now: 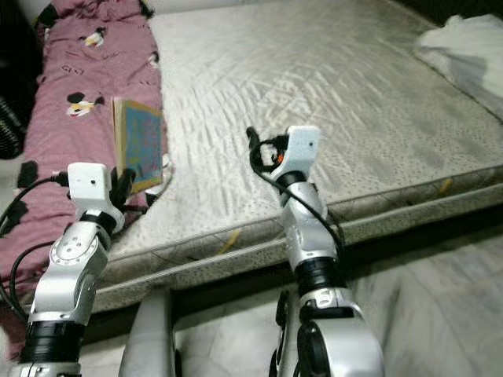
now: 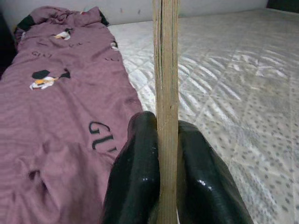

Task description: Clean up the room

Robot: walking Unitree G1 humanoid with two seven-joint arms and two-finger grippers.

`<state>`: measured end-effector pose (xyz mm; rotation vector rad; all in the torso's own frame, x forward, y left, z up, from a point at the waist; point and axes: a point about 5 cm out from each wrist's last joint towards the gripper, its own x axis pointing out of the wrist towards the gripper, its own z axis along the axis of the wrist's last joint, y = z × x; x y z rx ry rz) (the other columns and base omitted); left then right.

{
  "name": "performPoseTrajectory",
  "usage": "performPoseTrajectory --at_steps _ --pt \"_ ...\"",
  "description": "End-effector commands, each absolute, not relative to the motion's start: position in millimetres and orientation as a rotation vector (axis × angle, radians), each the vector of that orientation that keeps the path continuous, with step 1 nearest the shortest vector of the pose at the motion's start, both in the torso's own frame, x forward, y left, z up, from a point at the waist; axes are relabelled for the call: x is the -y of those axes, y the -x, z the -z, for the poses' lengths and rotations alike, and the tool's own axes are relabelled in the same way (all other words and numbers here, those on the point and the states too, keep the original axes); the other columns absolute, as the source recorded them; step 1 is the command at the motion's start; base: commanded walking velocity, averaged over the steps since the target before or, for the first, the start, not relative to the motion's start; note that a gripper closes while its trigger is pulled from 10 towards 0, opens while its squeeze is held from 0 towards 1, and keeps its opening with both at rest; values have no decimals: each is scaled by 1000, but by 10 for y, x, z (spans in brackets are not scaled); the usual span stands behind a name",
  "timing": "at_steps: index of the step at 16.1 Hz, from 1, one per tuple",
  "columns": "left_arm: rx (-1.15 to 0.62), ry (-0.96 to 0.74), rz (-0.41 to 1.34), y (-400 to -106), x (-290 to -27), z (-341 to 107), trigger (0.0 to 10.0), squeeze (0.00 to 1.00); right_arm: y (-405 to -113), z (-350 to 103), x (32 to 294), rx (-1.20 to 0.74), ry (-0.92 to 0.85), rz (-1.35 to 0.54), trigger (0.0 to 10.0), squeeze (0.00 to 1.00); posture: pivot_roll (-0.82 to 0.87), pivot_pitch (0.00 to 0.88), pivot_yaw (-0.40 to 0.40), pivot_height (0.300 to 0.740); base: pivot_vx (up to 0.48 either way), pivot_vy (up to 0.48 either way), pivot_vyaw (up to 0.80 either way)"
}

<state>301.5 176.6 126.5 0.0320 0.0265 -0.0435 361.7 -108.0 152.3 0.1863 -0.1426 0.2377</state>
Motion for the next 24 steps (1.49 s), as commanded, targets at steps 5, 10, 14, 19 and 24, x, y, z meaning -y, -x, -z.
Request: performPoseTrajectory --at_steps 5,10,14,19,24 --pt "69 -133 34 -3125 -1705 -1470 10000 0 -3629 -1599 1032 166 -194 -239 10000 0 78 0 31 722 0 0 0" --pt "62 -161 -8 -3166 -1732 -1466 10000 0 -3630 -1521 1144 147 -153 -215 10000 0 73 0 23 740 0 0 0" --pt "85 -153 -26 -3181 -1736 -1496 10000 0 -3643 -1478 1189 121 -110 -186 10000 0 73 0 23 740 0 0 0" --pt "91 -135 5 -3167 -1668 -1461 10000 0 -3630 -1489 1213 147 -64 -171 10000 0 71 0 23 740 0 0 0" --pt "94 -114 17 -3169 -1650 -1444 10000 0 -3645 -1473 1211 136 -59 -167 10000 0 72 0 19 740 0 0 0"
